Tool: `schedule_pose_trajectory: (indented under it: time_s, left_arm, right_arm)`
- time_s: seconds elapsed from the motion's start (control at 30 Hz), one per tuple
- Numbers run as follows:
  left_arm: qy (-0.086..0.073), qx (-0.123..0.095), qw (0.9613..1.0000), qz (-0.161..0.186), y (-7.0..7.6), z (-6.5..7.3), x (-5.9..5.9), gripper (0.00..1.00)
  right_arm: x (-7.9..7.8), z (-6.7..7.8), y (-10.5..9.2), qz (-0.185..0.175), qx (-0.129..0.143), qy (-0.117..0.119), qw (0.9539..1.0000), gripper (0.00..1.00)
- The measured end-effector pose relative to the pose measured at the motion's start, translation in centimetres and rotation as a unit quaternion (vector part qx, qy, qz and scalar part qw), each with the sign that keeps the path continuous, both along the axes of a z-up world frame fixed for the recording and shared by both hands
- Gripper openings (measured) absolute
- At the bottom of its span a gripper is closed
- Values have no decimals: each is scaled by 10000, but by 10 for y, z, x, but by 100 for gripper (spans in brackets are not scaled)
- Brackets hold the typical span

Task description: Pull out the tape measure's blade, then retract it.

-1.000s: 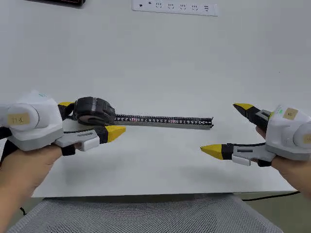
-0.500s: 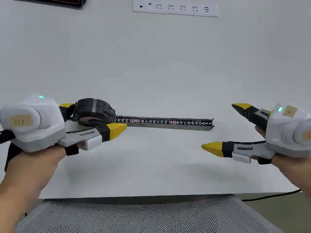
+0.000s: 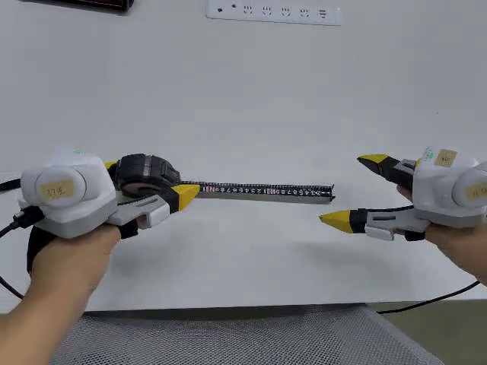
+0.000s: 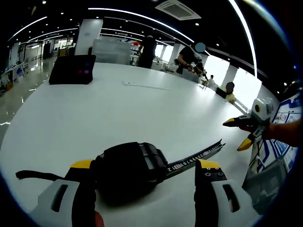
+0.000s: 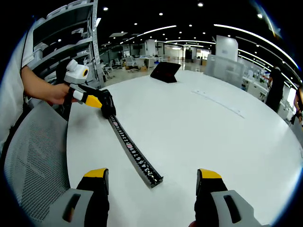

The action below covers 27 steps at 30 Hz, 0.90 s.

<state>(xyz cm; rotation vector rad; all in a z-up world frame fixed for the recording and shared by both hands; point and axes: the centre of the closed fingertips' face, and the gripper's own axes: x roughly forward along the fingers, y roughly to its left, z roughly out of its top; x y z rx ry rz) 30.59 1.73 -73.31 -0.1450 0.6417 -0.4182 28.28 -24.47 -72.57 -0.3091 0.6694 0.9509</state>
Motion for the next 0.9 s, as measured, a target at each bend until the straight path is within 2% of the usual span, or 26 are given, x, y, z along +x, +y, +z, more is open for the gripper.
schedule_pose_trajectory:
  time_s: [0.2,0.3,0.37,0.43,0.7,0.9]
  left_arm:
    - [21,55,9998,179,3,-2,2,80]
    - [67,-40,9994,331,5,-3,4,79]
    - [91,21,9993,362,5,-5,5,78]
    - [110,-23,9990,424,6,-5,6,78]
    - [174,126,9981,575,10,-10,8,73]
    - [215,147,9972,697,14,-13,9,69]
  right_arm:
    - [3,-3,-1,130,-80,19,9999,70]
    - [4,-4,-1,196,-118,36,9997,70]
    - [5,-6,-1,236,-136,61,9996,69]
    - [5,-7,-1,264,-151,73,9995,69]
    - [7,-11,0,370,-205,125,9990,68]
    - [7,-12,0,416,-223,141,9988,67]
